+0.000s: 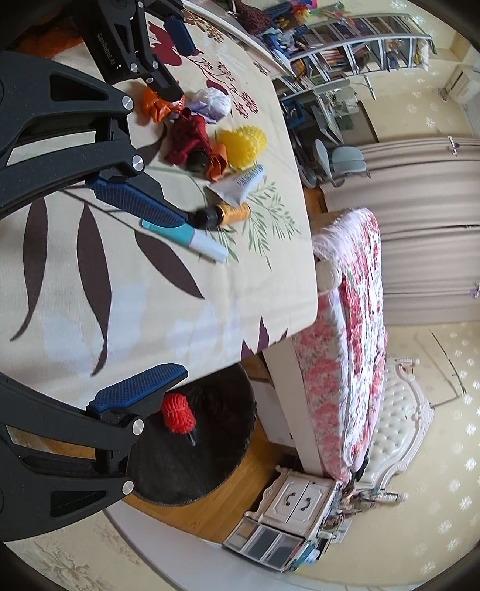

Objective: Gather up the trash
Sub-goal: 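Grasp the orange plastic bag on the bed with the left tool, then grasp the yellow foam net with the right tool while the left tool holds the orange bag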

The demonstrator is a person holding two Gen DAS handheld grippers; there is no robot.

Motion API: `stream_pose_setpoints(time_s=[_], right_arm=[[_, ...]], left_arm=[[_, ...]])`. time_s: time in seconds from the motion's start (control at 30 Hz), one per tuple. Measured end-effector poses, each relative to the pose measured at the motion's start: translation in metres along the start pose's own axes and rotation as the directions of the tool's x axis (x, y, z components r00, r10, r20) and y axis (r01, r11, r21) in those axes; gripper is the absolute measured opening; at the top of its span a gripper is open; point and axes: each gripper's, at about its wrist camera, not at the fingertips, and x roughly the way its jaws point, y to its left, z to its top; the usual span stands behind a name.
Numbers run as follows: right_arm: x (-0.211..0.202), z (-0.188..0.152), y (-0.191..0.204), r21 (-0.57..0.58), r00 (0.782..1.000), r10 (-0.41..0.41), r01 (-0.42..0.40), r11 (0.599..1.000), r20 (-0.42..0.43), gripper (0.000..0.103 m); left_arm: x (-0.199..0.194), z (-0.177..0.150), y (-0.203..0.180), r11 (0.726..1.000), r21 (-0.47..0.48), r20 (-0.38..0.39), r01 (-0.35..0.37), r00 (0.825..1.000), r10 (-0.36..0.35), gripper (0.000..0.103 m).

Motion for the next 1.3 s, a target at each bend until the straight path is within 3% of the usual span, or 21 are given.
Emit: stream_pose_setpoints(time_s=[0.23,0.43,0.87,1.3], right_arm=[[0.007,-0.004,0.013,-0.013,1.0,0.012,-0.012,1.0,-0.026,0.075],[0.012,-0.005,0.017,-0.016,0.999,0.018,-0.019,1.0,-0.042,0.075],[0.022,0.007,0.05,-0.064,0.995,0.079,-0.082,0.995,-0.055,0.075],[0.051,0.043,0.121,-0.164,0.978,0.197,-0.205,0.965,-0.064,0.072]], left_arm=[[0.015,-0.011,0.009,1.0,-0.019,-0.048,0.024,0.999,-0.025,0.085],[0.025,-0.02,0.011,0.997,-0.028,-0.1,0.076,0.992,-0.079,0.056],[-0.006,-0.013,0.045,0.996,-0.068,-0.02,0.052,0.998,-0.054,0.055],[0.007,-0.002,0.105,0.989,-0.147,-0.015,-0.034,0.999,0.032,0.055]])
